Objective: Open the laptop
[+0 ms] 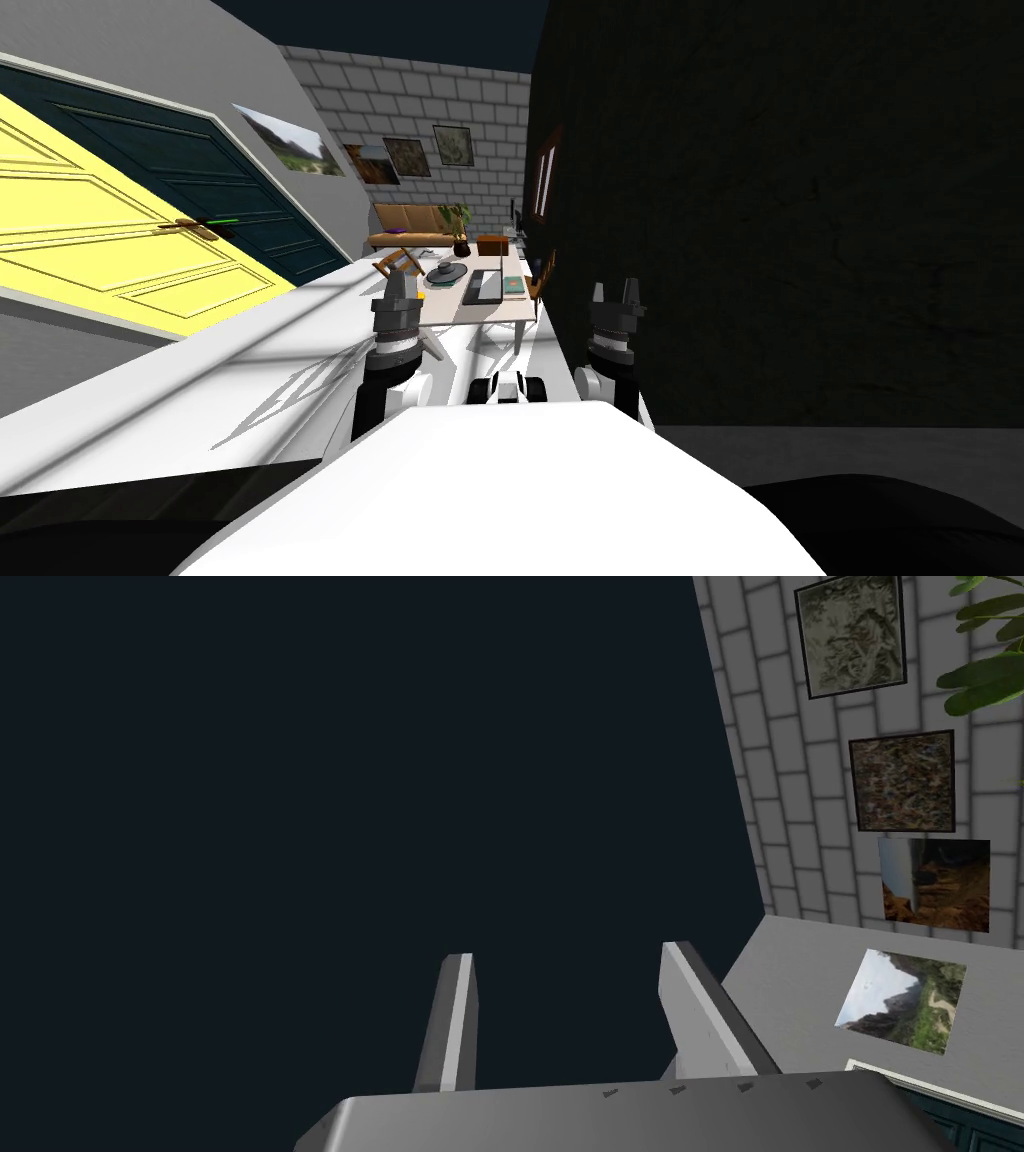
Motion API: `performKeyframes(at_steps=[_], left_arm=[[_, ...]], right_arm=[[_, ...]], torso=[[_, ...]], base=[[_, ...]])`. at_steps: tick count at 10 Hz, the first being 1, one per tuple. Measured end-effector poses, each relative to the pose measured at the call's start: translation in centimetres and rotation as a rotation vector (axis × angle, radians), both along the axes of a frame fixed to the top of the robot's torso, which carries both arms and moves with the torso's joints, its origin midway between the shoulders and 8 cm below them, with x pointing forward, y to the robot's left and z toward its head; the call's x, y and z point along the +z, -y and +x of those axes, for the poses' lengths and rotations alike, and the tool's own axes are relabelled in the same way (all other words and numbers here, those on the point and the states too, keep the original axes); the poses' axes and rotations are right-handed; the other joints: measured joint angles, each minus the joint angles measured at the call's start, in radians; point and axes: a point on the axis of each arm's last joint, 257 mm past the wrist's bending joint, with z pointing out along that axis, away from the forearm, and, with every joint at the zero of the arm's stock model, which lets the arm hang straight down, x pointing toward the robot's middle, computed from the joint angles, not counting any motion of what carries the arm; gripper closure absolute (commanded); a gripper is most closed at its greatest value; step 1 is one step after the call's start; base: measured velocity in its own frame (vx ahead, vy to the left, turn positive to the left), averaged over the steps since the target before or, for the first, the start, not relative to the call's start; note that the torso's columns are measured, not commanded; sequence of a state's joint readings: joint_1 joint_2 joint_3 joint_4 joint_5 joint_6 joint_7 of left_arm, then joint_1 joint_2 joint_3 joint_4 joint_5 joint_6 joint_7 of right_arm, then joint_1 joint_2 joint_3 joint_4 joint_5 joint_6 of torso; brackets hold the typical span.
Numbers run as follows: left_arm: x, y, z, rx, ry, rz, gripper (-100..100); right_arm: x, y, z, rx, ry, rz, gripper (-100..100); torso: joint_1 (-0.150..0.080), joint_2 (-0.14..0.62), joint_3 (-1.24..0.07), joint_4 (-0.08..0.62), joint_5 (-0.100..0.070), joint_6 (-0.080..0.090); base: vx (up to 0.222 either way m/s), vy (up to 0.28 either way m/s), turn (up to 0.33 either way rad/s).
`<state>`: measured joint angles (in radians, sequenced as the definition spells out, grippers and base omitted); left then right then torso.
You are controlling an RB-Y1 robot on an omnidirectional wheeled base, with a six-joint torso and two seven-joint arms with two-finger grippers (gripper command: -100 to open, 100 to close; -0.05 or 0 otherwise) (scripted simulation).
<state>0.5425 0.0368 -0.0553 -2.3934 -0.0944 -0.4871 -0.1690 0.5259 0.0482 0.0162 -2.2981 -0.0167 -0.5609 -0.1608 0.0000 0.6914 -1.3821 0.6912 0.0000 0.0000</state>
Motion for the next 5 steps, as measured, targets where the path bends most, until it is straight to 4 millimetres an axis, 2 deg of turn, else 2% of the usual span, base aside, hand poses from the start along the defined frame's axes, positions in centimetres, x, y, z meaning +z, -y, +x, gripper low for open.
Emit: performKeyframes(at_steps=[2,5], left_arm=[[-1.1,0.6,0.8,-0.009,-0.031,0.041,-100],[-4.8,0.5,3.1,0.005,-0.118,0.118,-100]], right_arm=[[0.0,0.0,0.0,0.000,-0.001,0.000,0],[0.0,0.0,0.0,0.000,-0.001,0.000,0]], torso=[[-0.002,0.042,-0.089,0.042,-0.001,0.000],[-0.002,0.045,-0.095,0.046,-0.001,0.000]], base=[[0.033,-0.059,-0.005],[0.065,-0.108,-0.008]])
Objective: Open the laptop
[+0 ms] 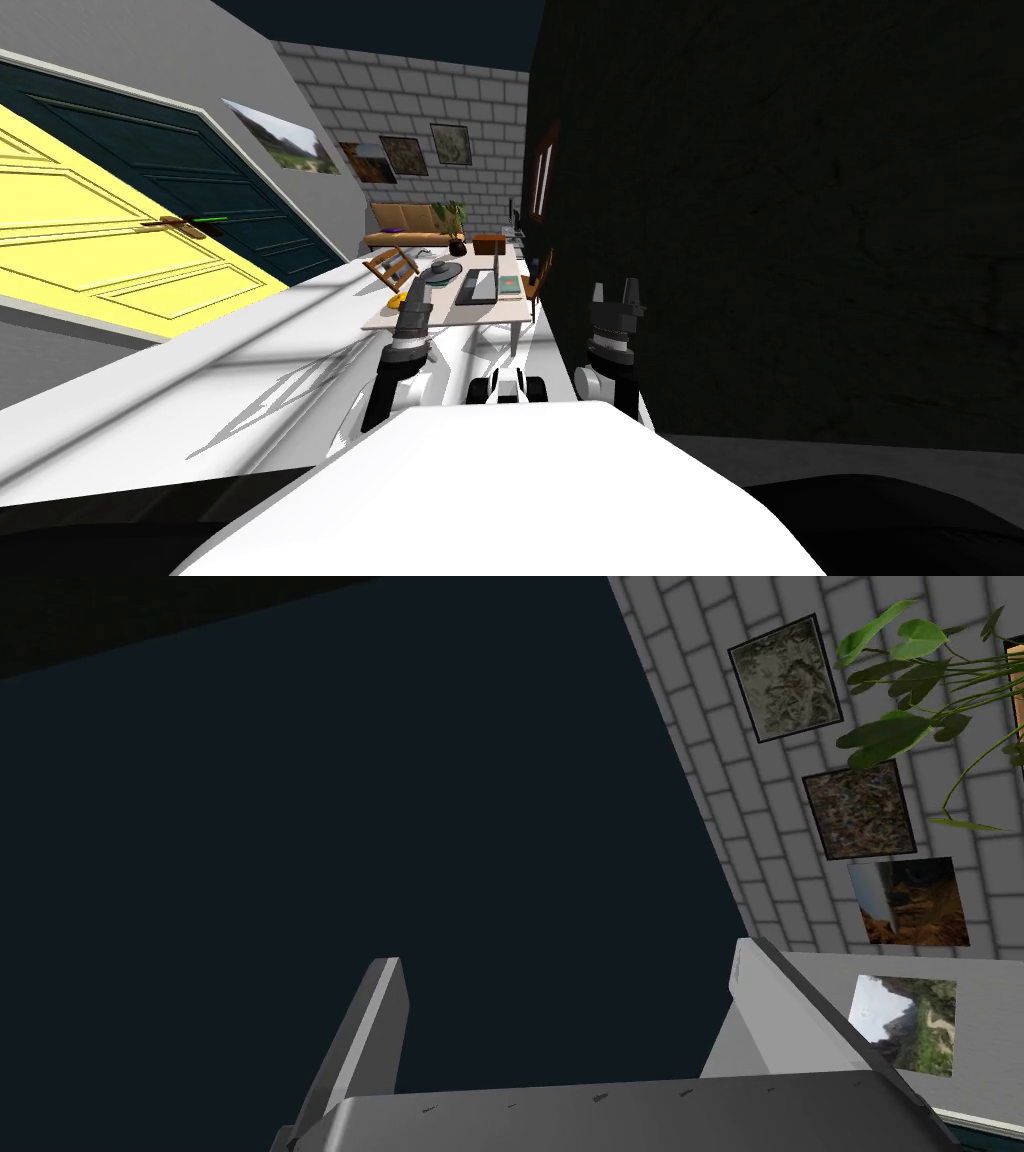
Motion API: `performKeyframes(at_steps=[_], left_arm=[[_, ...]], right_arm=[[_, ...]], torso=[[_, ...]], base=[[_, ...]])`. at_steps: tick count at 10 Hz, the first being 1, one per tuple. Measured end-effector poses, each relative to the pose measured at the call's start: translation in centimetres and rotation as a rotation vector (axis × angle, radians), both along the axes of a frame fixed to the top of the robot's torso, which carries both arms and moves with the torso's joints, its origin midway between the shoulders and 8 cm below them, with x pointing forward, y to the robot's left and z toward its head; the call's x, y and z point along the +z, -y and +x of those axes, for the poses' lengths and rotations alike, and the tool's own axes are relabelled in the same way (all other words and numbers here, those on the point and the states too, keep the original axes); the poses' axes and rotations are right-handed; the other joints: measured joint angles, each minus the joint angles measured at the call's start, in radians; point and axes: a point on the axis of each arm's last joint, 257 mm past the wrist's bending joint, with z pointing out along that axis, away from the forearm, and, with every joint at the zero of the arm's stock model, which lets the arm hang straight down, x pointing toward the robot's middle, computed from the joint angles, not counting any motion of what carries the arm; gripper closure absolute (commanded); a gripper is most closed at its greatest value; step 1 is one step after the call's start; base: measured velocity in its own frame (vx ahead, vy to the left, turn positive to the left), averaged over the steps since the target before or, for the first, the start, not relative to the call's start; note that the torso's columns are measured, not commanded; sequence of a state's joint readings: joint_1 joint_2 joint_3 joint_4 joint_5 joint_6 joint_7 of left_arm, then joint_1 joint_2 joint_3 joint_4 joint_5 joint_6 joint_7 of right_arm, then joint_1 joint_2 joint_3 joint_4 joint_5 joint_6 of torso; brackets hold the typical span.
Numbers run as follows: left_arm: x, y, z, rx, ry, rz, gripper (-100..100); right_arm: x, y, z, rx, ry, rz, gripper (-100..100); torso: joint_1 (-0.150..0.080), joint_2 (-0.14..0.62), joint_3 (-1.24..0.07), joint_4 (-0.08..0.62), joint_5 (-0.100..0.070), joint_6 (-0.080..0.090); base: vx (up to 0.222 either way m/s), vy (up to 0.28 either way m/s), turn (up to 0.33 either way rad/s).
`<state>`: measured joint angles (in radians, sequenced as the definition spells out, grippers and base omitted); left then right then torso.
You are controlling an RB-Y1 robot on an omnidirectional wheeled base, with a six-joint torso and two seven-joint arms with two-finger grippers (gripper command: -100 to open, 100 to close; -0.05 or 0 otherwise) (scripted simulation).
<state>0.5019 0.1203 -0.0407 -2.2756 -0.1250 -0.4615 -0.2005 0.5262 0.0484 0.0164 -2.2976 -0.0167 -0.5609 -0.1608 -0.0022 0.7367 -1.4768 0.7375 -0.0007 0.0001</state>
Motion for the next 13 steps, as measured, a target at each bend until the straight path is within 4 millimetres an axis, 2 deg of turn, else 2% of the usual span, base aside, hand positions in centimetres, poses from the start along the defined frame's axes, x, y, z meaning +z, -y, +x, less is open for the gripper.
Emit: performKeyframes(at_steps=[7,13], left_arm=[[-5.8,-1.4,4.4,0.068,-0.149,0.082,-100],[-11.9,-3.0,7.4,0.135,-0.292,0.133,-100]], right_arm=[[0.0,0.0,0.0,0.000,0.000,0.000,0],[0.0,0.0,0.0,0.000,0.000,0.000,0]], torso=[[0.002,0.001,0.000,0.000,0.000,0.000],[0.004,0.003,0.002,0.001,0.001,0.000]], base=[[0.047,-0.072,-0.006],[0.057,-0.085,-0.006]])
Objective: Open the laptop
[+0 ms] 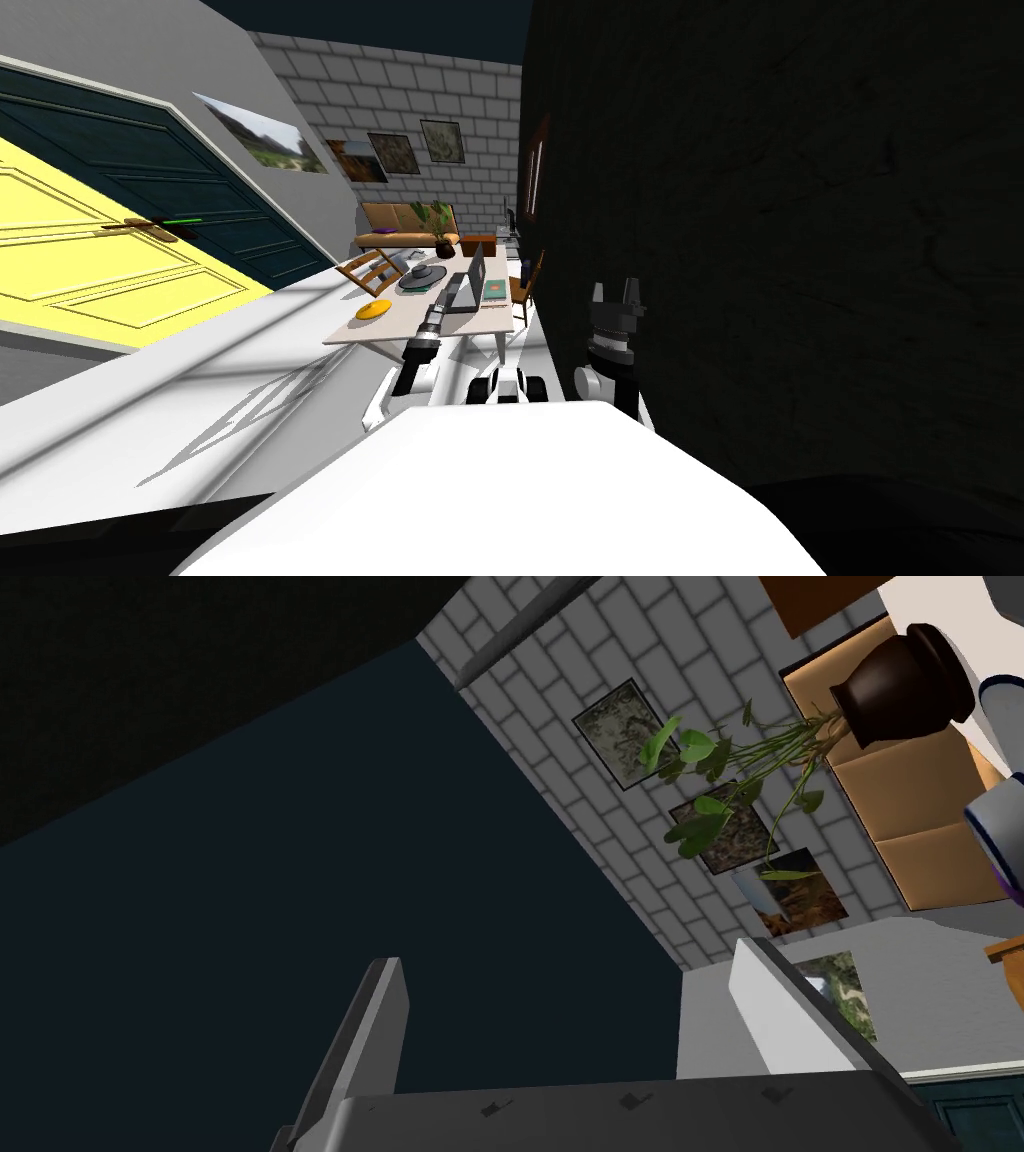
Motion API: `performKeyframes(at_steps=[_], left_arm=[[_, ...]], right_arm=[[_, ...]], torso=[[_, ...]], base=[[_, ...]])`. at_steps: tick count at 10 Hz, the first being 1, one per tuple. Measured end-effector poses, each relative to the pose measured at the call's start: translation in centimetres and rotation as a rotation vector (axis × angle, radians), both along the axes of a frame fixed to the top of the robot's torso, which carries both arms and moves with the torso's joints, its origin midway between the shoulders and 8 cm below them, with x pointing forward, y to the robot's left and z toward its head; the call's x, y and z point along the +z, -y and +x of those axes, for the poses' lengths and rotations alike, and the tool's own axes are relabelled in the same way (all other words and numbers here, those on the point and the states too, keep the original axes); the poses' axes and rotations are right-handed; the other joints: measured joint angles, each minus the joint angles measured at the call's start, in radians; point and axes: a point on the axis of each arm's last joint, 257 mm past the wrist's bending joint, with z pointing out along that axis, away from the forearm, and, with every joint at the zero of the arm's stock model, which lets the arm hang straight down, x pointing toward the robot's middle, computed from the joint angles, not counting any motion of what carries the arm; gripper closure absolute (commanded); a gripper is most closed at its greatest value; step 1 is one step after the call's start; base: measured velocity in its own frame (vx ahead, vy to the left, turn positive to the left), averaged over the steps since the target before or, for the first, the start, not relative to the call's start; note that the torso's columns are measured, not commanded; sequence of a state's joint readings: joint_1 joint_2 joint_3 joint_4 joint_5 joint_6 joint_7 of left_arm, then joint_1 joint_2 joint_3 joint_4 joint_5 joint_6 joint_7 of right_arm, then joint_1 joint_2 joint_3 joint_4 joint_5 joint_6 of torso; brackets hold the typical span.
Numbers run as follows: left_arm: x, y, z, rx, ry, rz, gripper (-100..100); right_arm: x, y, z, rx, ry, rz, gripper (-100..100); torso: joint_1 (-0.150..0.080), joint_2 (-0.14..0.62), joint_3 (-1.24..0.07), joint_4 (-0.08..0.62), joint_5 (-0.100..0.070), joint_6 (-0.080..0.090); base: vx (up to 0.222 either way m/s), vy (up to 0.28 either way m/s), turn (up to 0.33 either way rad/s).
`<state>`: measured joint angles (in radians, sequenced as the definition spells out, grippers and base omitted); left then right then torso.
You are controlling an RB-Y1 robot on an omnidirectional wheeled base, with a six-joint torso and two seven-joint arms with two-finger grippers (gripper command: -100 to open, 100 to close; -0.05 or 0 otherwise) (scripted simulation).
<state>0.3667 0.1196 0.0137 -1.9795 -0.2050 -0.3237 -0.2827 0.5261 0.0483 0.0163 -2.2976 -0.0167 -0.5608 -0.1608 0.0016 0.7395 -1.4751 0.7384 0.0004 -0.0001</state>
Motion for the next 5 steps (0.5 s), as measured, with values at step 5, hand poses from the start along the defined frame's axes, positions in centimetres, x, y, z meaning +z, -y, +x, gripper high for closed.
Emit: performKeyframes(at_steps=[5], left_arm=[[-4.0,-0.9,1.8,0.037,-0.093,0.040,-100]], right_arm=[[0.0,0.0,0.0,0.000,0.000,0.000,0]], torso=[[-0.002,-0.002,-0.001,-0.001,-0.001,0.000]], base=[[0.039,-0.064,-0.006]])
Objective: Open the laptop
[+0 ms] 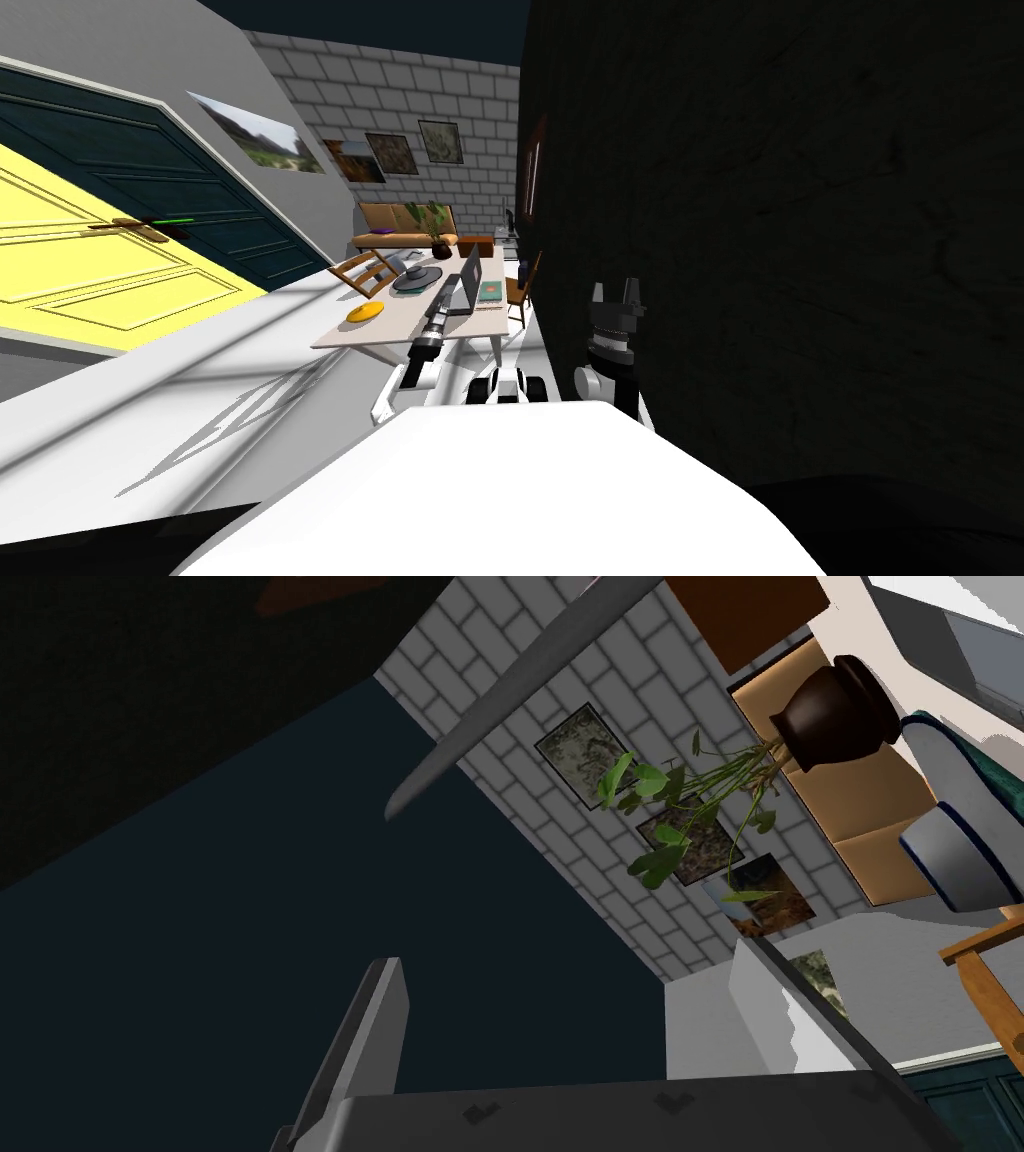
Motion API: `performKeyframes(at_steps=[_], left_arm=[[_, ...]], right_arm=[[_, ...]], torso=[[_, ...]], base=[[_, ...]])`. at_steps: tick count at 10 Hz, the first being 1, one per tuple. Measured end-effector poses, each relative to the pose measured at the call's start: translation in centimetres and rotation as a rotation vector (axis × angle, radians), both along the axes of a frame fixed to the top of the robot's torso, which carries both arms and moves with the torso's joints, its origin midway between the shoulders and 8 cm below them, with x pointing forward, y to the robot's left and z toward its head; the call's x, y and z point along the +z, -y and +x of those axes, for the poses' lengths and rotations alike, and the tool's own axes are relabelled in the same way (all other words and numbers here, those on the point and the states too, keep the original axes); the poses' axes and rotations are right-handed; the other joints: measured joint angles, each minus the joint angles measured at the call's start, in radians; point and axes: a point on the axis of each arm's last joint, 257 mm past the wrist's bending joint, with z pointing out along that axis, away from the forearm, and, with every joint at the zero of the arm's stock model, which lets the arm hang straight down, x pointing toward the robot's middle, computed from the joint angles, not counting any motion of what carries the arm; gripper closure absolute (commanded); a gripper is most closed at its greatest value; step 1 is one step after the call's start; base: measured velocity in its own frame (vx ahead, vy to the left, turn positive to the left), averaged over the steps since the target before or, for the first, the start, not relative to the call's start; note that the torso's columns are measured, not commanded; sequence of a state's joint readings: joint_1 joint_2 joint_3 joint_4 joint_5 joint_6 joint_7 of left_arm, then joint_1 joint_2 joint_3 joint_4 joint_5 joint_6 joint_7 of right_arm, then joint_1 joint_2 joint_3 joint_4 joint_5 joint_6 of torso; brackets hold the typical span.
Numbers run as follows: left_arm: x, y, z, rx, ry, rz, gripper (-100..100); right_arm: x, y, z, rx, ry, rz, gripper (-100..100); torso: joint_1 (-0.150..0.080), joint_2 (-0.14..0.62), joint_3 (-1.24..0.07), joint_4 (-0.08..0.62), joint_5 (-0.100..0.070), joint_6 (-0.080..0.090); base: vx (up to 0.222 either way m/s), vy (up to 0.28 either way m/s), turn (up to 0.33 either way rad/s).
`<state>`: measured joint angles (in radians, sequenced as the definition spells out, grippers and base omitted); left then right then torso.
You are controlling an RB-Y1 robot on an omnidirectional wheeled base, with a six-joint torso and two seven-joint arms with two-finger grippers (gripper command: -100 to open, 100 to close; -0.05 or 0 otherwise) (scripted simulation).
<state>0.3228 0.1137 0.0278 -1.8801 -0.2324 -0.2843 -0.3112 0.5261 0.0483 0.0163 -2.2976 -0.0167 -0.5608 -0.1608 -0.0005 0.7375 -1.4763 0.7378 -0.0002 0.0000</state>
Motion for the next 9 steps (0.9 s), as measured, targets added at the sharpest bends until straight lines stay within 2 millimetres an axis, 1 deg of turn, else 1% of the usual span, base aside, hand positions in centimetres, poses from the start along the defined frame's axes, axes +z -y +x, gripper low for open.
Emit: performKeyframes(at_steps=[5,9], left_arm=[[-4.6,-1.4,1.5,0.036,-0.113,0.066,-100],[-7.6,-2.4,2.4,0.057,-0.184,0.106,-100]], right_arm=[[0.0,0.0,0.0,0.000,0.000,0.000,0],[0.0,0.0,0.0,0.000,0.000,0.000,0]], torso=[[0.001,0.001,0.001,0.000,0.000,0.000],[-0.001,0.000,0.000,0.000,0.000,0.000]], base=[[0.049,-0.074,-0.005],[0.042,-0.064,-0.006]])
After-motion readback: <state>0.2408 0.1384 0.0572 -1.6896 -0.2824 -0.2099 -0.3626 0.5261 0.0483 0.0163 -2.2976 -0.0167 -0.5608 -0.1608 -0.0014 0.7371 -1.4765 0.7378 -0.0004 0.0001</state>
